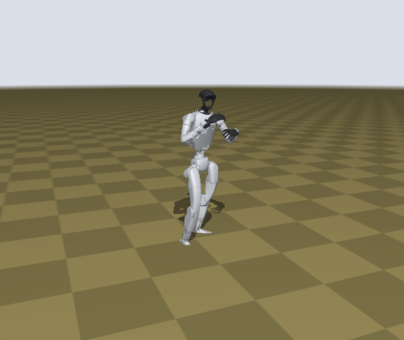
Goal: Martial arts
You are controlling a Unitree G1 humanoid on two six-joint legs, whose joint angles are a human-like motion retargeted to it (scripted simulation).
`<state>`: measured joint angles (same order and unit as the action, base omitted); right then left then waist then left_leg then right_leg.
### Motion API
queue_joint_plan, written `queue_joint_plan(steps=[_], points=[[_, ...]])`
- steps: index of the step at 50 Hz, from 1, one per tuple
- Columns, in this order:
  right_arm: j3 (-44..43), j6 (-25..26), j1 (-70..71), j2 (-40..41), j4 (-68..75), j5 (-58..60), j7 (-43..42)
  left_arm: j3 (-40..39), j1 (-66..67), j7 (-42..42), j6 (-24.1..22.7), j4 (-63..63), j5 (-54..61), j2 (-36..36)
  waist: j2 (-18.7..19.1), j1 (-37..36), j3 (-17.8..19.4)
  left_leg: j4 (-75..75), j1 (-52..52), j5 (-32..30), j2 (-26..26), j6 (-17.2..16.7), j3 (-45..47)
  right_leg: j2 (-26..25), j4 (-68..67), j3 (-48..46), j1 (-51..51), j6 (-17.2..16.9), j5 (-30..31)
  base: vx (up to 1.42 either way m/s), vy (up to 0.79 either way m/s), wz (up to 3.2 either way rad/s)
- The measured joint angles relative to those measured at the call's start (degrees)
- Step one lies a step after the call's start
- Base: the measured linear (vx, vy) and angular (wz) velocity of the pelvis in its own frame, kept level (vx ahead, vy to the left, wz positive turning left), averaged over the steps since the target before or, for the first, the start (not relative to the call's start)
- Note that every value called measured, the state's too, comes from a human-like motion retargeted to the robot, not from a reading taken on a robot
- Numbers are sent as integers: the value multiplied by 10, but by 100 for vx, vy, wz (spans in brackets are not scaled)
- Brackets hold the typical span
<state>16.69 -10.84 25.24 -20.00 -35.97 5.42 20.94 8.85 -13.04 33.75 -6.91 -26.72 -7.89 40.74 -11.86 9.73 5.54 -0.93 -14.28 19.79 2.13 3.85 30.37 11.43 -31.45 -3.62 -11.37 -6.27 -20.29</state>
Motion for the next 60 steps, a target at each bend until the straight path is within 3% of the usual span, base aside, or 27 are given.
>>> queue_joint_plan(steps=[5,10,15,22,28,38,42,47,51,55,60], points=[[-28,14,-171,-69,92,-23,27,-64,-126,-66,-12,-33,-42,28,-29,47,3,-1,-11,2,36,-5,18,36,-96,25,-46,-14,-54,1,-4,-28],[-70,4,-257,-92,140,-27,15,-72,-213,-131,-20,-15,-65,13,-35,64,-9,-8,-7,3,63,-4,21,63,-134,44,-73,-23,-80,1,-1,-8],[-96,-24,-215,-65,98,-12,-34,-47,-187,-154,-29,40,-31,-33,-41,55,-10,-21,9,8,71,7,22,72,-149,56,-96,-32,-79,0,0,0],[-121,-53,-101,9,-23,21,-134,-43,-19,-124,-40,79,102,-143,-43,28,-6,-31,38,20,68,24,4,70,-157,59,-120,-43,-62,-3,6,19],[-76,-44,-40,43,-72,27,-180,-49,31,-124,-41,48,163,-184,-43,-33,-4,-54,67,25,68,31,-49,92,-163,39,-118,-41,-64,-2,1,72],[58,18,-14,0,145,-65,-117,73,-311,-170,-38,61,109,-135,-19,-126,13,-233,199,75,45,26,-164,144,-147,-78,-79,-31,-86,0,-4,112],[54,18,-3,-43,196,-99,-82,105,-419,-194,-49,82,114,-144,-10,-150,19,-303,249,103,29,24,-189,141,-144,-111,-73,-31,-91,-2,0,58],[8,-1,26,-81,164,-119,-84,106,-466,-217,-68,87,141,-156,2,-168,24,-358,292,130,10,23,-211,123,-141,-131,-74,-24,-90,0,3,28],[-41,-14,54,-89,102,-108,-117,81,-418,-217,-86,63,186,-173,10,-179,33,-381,315,144,-4,21,-228,104,-137,-138,-79,-12,-85,0,3,14],[-81,-16,50,-65,45,-78,-148,28,-253,-182,-84,14,261,-212,18,-187,39,-391,327,147,-20,16,-239,86,-131,-145,-78,-5,-72,0,0,0],[-105,-16,8,-3,-38,-30,-144,-49,-14,-87,-37,-45,356,-274,23,-187,26,-375,317,148,-24,14,-252,70,-108,-155,-58,7,-77,1,-3,7]])
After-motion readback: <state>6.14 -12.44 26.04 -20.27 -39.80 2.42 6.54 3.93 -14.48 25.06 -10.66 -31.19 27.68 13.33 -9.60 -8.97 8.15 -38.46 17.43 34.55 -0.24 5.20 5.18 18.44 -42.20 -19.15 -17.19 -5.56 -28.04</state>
